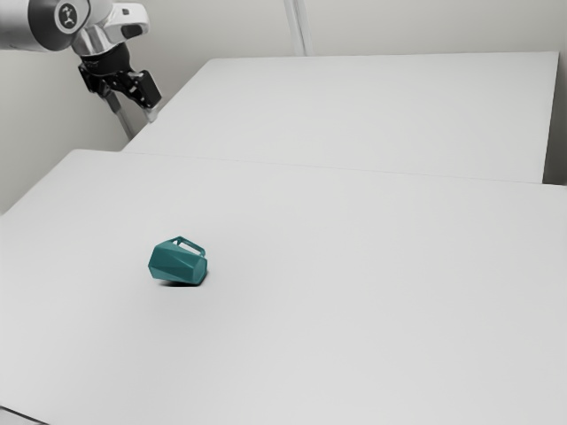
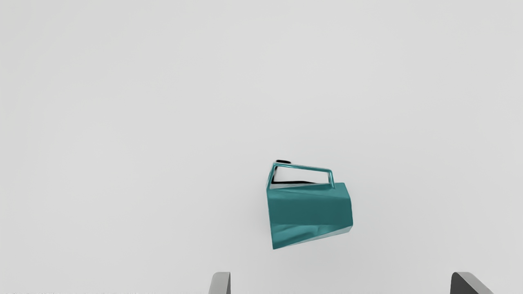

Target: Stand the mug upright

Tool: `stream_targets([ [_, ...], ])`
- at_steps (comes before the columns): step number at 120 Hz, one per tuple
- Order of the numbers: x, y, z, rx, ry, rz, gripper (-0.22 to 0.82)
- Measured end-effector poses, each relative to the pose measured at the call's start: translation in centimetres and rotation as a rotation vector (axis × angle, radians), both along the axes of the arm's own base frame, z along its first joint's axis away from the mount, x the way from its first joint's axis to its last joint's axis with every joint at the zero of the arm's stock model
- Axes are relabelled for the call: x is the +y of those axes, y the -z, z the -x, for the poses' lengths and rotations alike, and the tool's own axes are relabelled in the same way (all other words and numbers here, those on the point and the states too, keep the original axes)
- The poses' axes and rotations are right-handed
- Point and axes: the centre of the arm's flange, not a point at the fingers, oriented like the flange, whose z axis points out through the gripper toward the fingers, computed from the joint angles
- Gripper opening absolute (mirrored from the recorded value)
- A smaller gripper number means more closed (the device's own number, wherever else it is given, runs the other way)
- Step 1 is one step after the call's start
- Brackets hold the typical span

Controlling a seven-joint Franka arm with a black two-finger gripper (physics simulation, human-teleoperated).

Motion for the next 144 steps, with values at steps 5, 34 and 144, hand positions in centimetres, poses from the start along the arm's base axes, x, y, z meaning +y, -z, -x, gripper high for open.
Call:
stream_targets([
  [5, 0.1, 0.1, 0.0, 0.002, -0.001, 0.0, 0.59],
  [34, -0.2, 0.6, 0.0, 0.009, 0.004, 0.002, 0.59],
  [144, 7.0, 13.8, 4.0, 0.036, -0.164, 0.264, 0.59],
])
